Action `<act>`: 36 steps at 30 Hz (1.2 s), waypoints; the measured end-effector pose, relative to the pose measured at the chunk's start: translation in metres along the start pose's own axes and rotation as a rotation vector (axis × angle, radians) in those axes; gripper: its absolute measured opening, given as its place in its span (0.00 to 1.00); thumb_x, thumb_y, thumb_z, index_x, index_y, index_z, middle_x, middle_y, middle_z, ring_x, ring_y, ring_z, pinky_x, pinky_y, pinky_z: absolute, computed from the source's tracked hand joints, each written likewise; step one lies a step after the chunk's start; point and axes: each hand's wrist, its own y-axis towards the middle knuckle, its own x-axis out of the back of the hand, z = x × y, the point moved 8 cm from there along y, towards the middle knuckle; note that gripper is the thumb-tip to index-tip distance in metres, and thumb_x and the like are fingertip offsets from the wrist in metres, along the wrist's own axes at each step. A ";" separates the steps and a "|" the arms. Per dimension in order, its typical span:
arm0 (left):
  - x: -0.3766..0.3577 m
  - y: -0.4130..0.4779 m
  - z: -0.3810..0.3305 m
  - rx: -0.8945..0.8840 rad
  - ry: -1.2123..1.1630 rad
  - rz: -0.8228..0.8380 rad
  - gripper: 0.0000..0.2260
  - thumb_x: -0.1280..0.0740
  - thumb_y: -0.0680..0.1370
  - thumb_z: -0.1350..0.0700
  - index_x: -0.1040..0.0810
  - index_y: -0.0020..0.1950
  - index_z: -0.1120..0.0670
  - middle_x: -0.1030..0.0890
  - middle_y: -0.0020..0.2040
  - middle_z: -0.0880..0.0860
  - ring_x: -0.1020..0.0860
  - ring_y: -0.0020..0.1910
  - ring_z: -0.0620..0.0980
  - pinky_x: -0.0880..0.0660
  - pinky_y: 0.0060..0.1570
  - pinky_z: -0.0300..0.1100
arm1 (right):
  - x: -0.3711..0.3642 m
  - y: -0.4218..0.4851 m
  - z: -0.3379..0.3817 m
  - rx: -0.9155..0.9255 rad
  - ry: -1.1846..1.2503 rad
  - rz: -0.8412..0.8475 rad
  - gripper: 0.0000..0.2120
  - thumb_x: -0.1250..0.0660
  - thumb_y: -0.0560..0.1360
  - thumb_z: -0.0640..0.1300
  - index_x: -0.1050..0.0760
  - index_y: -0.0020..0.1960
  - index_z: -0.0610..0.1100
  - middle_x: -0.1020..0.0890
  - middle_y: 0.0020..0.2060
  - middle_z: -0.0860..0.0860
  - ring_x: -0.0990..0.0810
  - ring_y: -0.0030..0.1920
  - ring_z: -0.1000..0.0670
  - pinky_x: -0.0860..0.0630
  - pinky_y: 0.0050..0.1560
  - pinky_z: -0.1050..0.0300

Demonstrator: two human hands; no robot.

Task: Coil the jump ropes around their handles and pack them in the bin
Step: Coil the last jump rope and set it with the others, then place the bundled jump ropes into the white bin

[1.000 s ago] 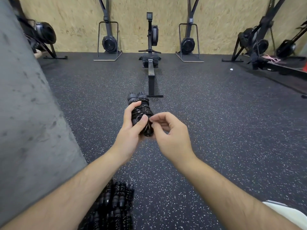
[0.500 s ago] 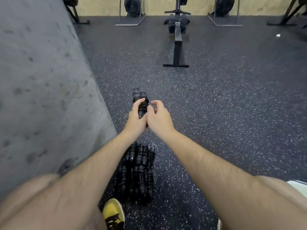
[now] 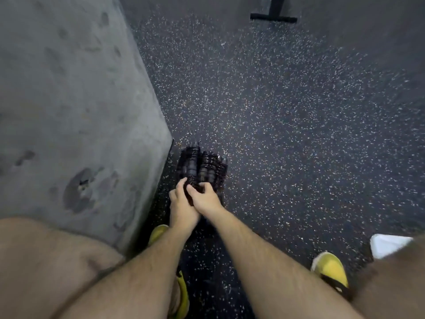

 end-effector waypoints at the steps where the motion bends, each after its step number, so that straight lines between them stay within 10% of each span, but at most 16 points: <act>1: -0.001 0.003 0.013 0.035 -0.007 -0.011 0.29 0.32 0.77 0.58 0.36 0.76 0.47 0.35 0.69 0.57 0.25 0.60 0.58 0.28 0.63 0.50 | -0.008 0.007 -0.008 -0.031 0.007 0.017 0.24 0.35 0.77 0.59 0.30 0.68 0.47 0.20 0.61 0.47 0.22 0.59 0.47 0.27 0.58 0.56; 11: -0.021 0.031 0.051 0.045 0.299 0.046 0.18 0.40 0.83 0.50 0.34 0.73 0.46 0.37 0.71 0.54 0.34 0.64 0.54 0.32 0.62 0.50 | -0.018 0.024 -0.010 0.188 -0.435 -0.231 0.14 0.41 0.81 0.44 0.24 0.61 0.40 0.28 0.61 0.44 0.27 0.61 0.43 0.28 0.61 0.50; 21: -0.014 0.036 0.048 0.153 0.435 0.134 0.18 0.42 0.84 0.47 0.31 0.72 0.52 0.29 0.68 0.57 0.28 0.59 0.56 0.29 0.59 0.50 | -0.011 0.013 -0.012 0.251 -0.439 -0.094 0.17 0.43 0.79 0.42 0.26 0.66 0.42 0.23 0.63 0.44 0.24 0.63 0.42 0.26 0.63 0.46; 36: -0.165 -0.081 -0.174 -0.825 0.505 0.411 0.16 0.46 0.85 0.49 0.22 0.64 0.51 0.23 0.57 0.52 0.25 0.58 0.54 0.26 0.58 0.54 | 0.232 -0.074 -0.068 0.164 -0.539 -0.553 0.12 0.46 0.81 0.45 0.27 0.59 0.44 0.22 0.55 0.47 0.21 0.54 0.43 0.26 0.48 0.50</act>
